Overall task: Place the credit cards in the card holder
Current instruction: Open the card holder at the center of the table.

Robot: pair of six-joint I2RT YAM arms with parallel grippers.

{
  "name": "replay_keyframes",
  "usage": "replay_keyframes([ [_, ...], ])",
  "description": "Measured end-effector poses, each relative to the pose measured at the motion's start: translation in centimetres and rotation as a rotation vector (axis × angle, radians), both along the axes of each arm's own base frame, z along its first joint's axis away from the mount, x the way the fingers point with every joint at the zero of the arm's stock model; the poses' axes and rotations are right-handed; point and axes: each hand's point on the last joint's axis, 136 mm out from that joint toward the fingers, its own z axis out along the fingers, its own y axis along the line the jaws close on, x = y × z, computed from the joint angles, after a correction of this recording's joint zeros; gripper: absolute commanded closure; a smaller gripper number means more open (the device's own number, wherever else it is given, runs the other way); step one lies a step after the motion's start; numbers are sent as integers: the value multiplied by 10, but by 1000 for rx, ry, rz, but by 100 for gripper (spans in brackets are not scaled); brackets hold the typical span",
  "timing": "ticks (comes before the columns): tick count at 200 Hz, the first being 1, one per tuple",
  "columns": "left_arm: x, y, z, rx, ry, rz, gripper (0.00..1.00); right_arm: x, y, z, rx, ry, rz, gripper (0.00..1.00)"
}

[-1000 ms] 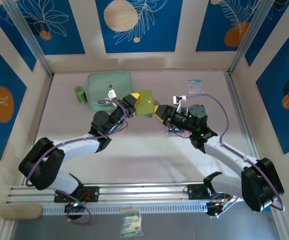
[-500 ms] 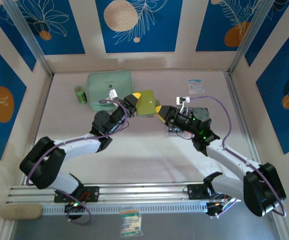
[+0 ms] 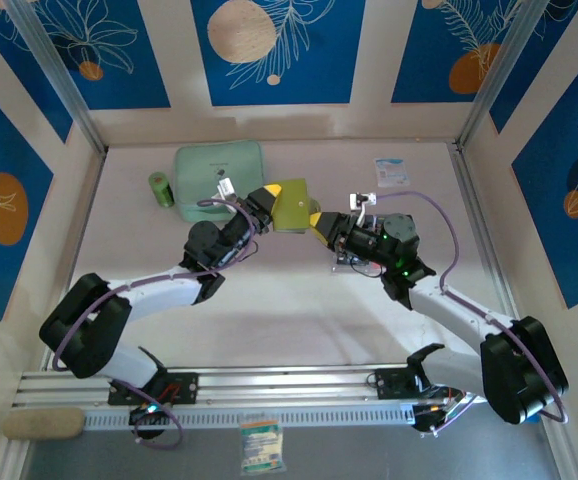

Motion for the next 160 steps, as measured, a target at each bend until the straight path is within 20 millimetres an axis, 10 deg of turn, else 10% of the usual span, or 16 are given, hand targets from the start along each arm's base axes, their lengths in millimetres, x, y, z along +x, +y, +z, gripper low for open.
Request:
replay_keyframes([
  [93, 1, -2, 2, -16, 1, -7, 100, -1, 5, 4, 24, -20, 32, 64],
  [160, 0, -3, 3, -20, 0, -6, 100, -3, 7, 3, 34, -8, 56, 100],
])
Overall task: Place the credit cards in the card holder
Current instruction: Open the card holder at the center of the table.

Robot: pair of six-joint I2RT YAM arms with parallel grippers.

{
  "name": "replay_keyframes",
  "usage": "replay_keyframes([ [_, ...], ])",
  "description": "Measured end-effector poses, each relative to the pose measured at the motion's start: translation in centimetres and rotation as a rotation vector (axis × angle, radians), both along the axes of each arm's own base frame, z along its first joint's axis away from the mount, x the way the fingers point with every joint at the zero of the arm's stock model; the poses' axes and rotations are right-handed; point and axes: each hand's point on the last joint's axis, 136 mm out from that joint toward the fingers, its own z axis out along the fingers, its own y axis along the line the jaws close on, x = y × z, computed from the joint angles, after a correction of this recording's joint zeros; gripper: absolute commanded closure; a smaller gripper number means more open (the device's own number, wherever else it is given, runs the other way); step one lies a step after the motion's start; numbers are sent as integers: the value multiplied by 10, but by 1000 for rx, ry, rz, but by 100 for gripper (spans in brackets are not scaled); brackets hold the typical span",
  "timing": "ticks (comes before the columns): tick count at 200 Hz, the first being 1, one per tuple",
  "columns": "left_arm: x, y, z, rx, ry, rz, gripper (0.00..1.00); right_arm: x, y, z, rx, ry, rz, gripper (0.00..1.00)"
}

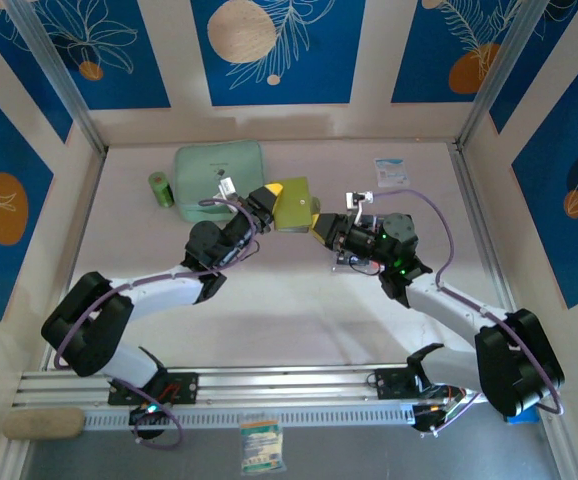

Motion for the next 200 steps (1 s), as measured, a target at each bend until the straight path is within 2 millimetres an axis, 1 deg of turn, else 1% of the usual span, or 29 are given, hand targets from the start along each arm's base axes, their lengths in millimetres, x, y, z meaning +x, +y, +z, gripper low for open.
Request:
replay_keyframes([
  [49, 0, 0, 1, -2, -2, 2, 100, 0, 0, 1, 1, -3, 0, 100],
  [60, 0, 0, 1, -2, -2, 2, 89, 0, 0, 1, 1, -3, 0, 100],
  [69, 0, 0, 1, -1, -2, 2, 78, 0, 0, 1, 1, -3, -1, 100],
  [85, 0, 1, 1, -1, -4, 2, 52, -2, -1, 3, -1, -6, 0, 100],
  [99, -1, 1, -2, 3, -2, 1, 34, -5, -2, 5, -5, -15, -1, 100],
  [104, -1, 1, -5, 14, -3, 4, 22, -6, -3, 6, -8, -19, -1, 100],
  [112, -1, 2, -9, 20, 2, 5, 11, -8, -4, 6, -13, -23, -2, 100],
  [124, -1, 6, -19, 42, 13, 16, 1, -11, -5, 4, -22, -22, -5, 100],
  [138, -1, 11, -33, 68, 34, 20, 0, -14, -7, -4, -39, -10, -8, 100],
  [160, -2, 24, -49, 108, 56, 34, 0, -22, -7, -25, -78, 26, -5, 100],
  [185, -5, 42, -62, 176, 68, 59, 0, -34, -3, -55, -136, 78, 8, 100],
  [200, -8, 49, -66, 249, 71, 63, 0, -44, 0, -75, -176, 110, 19, 100],
])
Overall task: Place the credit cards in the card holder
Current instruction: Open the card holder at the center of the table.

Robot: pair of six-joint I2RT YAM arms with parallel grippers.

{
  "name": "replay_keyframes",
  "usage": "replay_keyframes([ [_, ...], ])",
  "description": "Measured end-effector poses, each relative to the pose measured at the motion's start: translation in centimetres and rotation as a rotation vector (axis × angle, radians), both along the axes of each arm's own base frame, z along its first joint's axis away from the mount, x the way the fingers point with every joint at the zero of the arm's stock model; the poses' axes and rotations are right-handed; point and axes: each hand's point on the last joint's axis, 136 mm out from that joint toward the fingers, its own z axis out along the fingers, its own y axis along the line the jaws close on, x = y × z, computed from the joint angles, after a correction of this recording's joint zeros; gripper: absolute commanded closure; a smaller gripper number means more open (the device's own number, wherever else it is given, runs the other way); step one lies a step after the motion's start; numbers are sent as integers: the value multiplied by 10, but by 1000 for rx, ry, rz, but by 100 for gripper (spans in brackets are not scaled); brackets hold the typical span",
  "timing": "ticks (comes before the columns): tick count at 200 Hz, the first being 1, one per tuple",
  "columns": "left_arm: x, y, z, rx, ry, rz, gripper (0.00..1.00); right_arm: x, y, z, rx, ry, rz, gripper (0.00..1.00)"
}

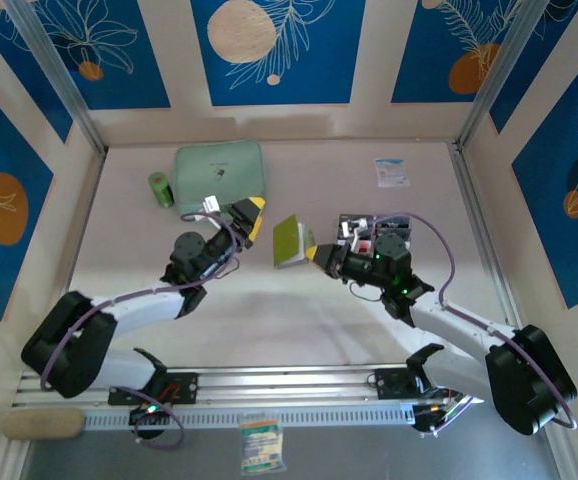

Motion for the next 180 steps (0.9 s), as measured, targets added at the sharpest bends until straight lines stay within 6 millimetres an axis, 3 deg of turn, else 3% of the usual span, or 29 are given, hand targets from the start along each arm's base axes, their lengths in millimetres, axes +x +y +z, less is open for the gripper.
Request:
replay_keyframes([
  [36, -6, 0, -1, 308, -8, -34, 0, -26, 5, -45, -92, 58, 27, 100],
  [61, -6, -1, -5, 519, -13, -72, 0, -37, 8, -62, -147, 59, 37, 100],
  [80, -12, -3, -28, 661, 24, -123, 0, -41, 13, -69, -180, 47, 42, 100],
  [122, -44, -7, -105, 938, 153, -273, 0, -43, 16, -89, -253, 47, 33, 100],
  [148, -59, -7, -123, 1051, 152, -323, 0, -43, 16, -98, -283, 52, 25, 100],
  [180, -64, -10, -122, 1135, 108, -343, 0, -42, 16, -107, -310, 60, 18, 100],
])
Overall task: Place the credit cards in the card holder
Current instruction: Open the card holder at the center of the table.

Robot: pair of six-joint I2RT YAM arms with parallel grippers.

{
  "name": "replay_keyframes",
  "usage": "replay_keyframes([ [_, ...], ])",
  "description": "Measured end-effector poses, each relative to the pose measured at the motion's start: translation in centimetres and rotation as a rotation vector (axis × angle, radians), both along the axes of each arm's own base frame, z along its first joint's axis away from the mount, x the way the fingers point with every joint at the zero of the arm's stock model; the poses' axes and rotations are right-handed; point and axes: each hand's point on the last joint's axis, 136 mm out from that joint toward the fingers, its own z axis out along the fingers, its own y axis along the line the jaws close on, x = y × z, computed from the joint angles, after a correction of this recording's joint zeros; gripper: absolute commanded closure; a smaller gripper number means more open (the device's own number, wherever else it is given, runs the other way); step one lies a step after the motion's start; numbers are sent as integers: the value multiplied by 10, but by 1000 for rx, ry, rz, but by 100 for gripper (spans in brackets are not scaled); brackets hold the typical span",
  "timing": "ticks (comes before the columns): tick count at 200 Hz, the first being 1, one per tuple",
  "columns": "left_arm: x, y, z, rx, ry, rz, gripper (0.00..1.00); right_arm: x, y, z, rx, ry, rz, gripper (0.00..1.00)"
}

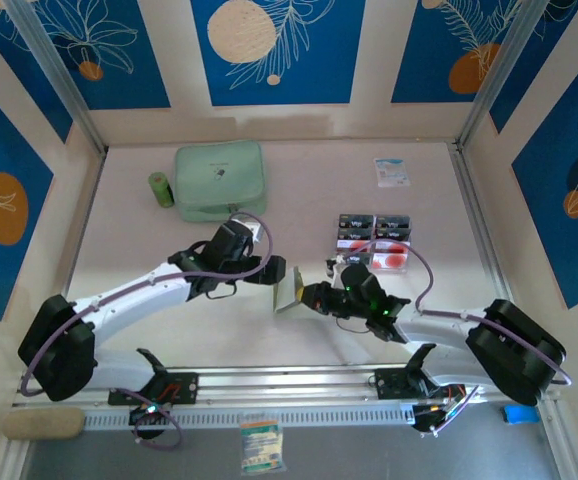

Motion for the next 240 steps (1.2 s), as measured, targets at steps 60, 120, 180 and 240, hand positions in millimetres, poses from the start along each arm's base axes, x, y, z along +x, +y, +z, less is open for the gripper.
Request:
replay_keyframes([
  [60, -5, -9, -15, 157, -22, -99, 0, 0, -1, -12, -29, 19, -6, 100],
  [120, -11, 22, -47, 367, 30, -93, 0, 5, -3, -11, -33, 9, -37, 100],
  [180, -6, 47, -59, 530, 30, -63, 0, 2, -2, -16, -52, 9, -62, 100],
  [240, -1, 67, -91, 665, 99, -68, 0, -5, 4, -23, -78, 9, -94, 100],
])
